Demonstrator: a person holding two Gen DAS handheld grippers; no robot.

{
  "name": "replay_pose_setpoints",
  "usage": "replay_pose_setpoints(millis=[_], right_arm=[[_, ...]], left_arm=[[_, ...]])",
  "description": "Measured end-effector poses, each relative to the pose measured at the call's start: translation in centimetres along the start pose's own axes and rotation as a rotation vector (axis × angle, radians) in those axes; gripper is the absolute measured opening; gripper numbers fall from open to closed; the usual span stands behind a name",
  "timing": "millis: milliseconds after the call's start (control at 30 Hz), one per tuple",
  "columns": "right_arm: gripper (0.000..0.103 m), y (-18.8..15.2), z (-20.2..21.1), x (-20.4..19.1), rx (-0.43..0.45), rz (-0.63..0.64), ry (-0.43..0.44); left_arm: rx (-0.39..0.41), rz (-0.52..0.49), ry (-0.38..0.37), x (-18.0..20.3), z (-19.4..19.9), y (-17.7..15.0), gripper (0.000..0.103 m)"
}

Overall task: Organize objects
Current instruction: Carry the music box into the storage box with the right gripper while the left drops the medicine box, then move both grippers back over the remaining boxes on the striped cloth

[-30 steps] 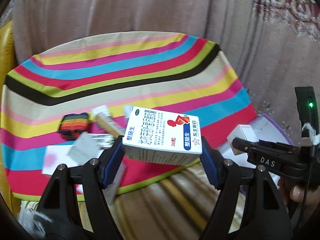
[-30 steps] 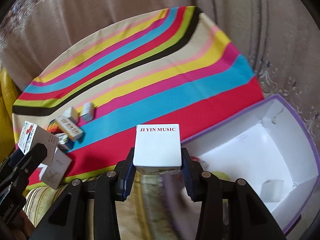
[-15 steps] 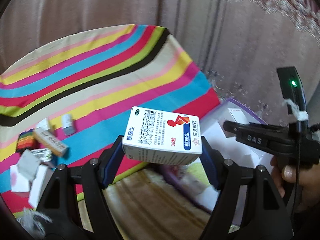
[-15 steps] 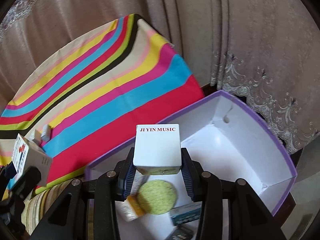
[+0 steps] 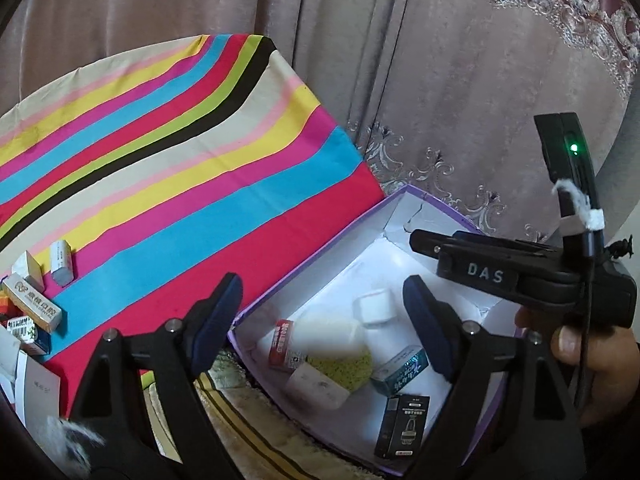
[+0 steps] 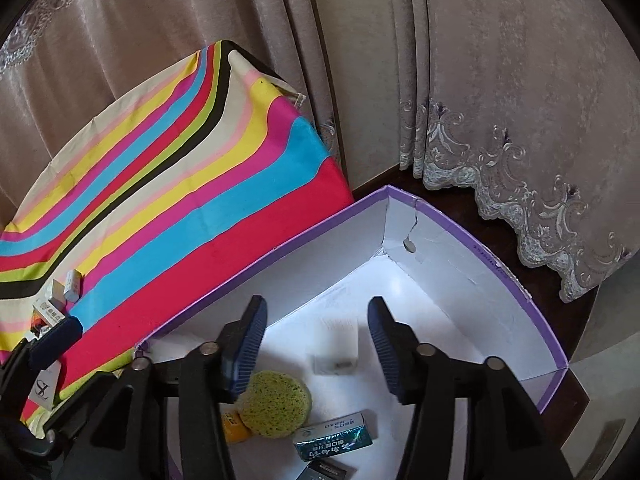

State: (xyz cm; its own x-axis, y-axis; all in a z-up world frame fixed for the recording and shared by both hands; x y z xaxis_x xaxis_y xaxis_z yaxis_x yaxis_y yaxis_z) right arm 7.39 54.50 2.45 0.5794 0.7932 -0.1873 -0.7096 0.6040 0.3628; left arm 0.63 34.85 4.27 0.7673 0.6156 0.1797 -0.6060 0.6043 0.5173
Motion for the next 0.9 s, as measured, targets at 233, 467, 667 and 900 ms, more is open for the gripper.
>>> replay_pose_setpoints(millis=[233, 467, 667, 900], right_arm=[[0.057, 0.1, 0.1, -0.5, -0.007, 0.01, 0.019], [0.057, -0.4, 0.6, -2.6, -0.012, 0.063, 0.028], [0.058, -1.2, 1.0, -5.2, -0.02, 0.114, 0.032], [0.059, -2.5, 0.9, -9.0, -0.041, 0.19, 0.04]], left_arm=[[0.013, 0.063, 0.017, -1.8, 0.9, -0.6, 0.084], [0.033, 0.113, 0.021, -3.6, 2.0, -1.5, 0.084], [0.056, 0.158, 0.023, -5.3, 3.5, -2.7, 0.084], [0.088, 0.237, 0.029, -8.0, 5.7, -4.5, 0.084]])
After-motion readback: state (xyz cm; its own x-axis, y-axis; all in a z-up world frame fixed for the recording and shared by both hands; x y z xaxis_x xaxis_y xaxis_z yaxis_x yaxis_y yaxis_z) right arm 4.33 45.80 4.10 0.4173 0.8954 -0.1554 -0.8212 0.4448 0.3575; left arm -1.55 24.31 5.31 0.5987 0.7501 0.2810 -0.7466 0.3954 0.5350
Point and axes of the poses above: each gripper's, at about its wrist camera, not at the fingertips, and z roughly against the way its jaws point, x to its right, y to its top, the point moved 2 cm from there along -z, roughly the way its jaws point, and after that the axes turned 14 degrees about -x, right-handed, at the moved point
